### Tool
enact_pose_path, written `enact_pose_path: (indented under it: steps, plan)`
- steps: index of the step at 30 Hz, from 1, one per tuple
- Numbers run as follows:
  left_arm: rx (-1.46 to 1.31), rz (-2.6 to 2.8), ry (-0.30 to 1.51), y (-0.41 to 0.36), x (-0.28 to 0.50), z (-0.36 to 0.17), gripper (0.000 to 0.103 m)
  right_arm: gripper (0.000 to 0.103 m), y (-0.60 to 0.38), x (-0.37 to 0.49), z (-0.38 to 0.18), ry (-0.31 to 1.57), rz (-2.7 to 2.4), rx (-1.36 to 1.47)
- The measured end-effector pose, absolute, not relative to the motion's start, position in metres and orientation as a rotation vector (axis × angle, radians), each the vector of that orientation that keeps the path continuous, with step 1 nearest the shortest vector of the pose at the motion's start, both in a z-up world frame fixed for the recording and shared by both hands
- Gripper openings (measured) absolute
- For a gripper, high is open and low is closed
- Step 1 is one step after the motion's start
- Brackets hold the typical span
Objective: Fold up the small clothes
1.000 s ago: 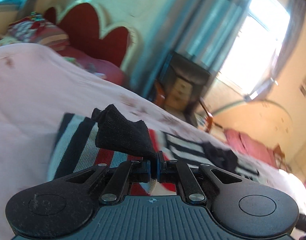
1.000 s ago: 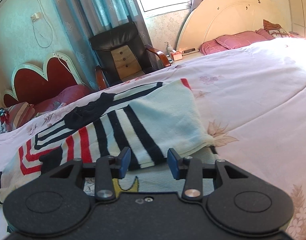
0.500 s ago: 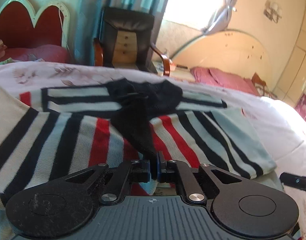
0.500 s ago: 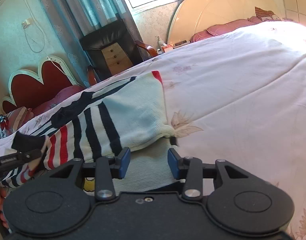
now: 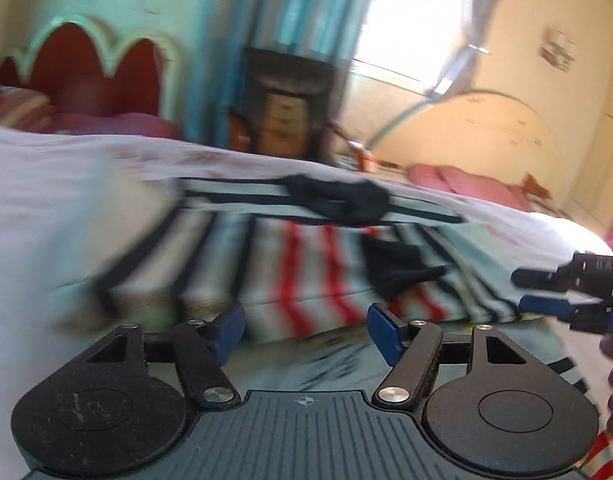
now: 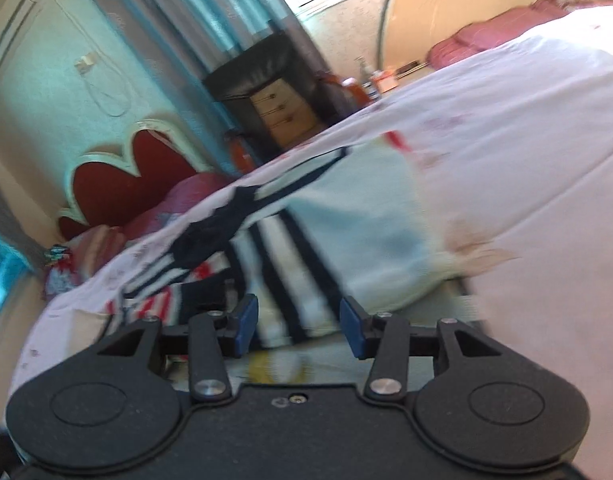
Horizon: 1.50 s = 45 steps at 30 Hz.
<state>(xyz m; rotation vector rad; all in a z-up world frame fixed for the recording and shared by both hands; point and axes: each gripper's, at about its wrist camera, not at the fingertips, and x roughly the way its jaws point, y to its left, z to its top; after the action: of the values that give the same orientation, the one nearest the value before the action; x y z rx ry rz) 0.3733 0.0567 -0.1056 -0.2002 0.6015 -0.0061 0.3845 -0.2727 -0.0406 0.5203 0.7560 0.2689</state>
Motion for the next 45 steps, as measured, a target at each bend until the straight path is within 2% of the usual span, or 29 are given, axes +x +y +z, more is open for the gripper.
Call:
enact_pose_path:
  steps: [5, 9, 12, 14, 16, 21, 23, 24, 40, 45]
  plan:
    - [-0.193, 0.155, 0.632, 0.122, 0.326, -0.111, 0.068, 0.046, -0.225, 0.409, -0.054, 0.817, 0.389, 0.588]
    - [-0.199, 0.154, 0.648, 0.144, 0.335, -0.119, 0.068, 0.046, -0.207, 0.425, -0.063, 0.848, 0.377, 0.605]
    - [-0.186, 0.124, 0.653, 0.144, 0.357, -0.129, 0.068, 0.040, -0.203, 0.432, -0.065, 0.854, 0.354, 0.604]
    - [-0.155, 0.116, 0.660, 0.141, 0.378, -0.138, 0.068, 0.020, -0.196, 0.435, -0.062, 0.858, 0.332, 0.551]
    - [-0.113, 0.145, 0.667, 0.140, 0.390, -0.140, 0.068, 0.006, -0.192, 0.438, -0.057, 0.852, 0.320, 0.494]
    - [-0.144, 0.138, 0.661, 0.146, 0.392, -0.140, 0.068, 0.006, -0.211, 0.420, -0.023, 0.677, 0.272, 0.415]
    - [-0.161, 0.112, 0.642, 0.145, 0.391, -0.138, 0.049, 0.006, -0.227, 0.417, -0.019, 0.650, 0.223, 0.408]
    - [-0.175, 0.103, 0.627, 0.146, 0.390, -0.137, 0.046, 0.006, -0.234, 0.418, -0.021, 0.668, 0.213, 0.410]
    - [-0.188, 0.101, 0.668, 0.150, 0.405, -0.146, 0.046, 0.006, -0.245, 0.412, -0.042, 0.740, 0.198, 0.391]
    - [-0.178, 0.099, 0.675, 0.150, 0.408, -0.145, 0.046, 0.002, -0.247, 0.415, -0.056, 0.800, 0.163, 0.381]
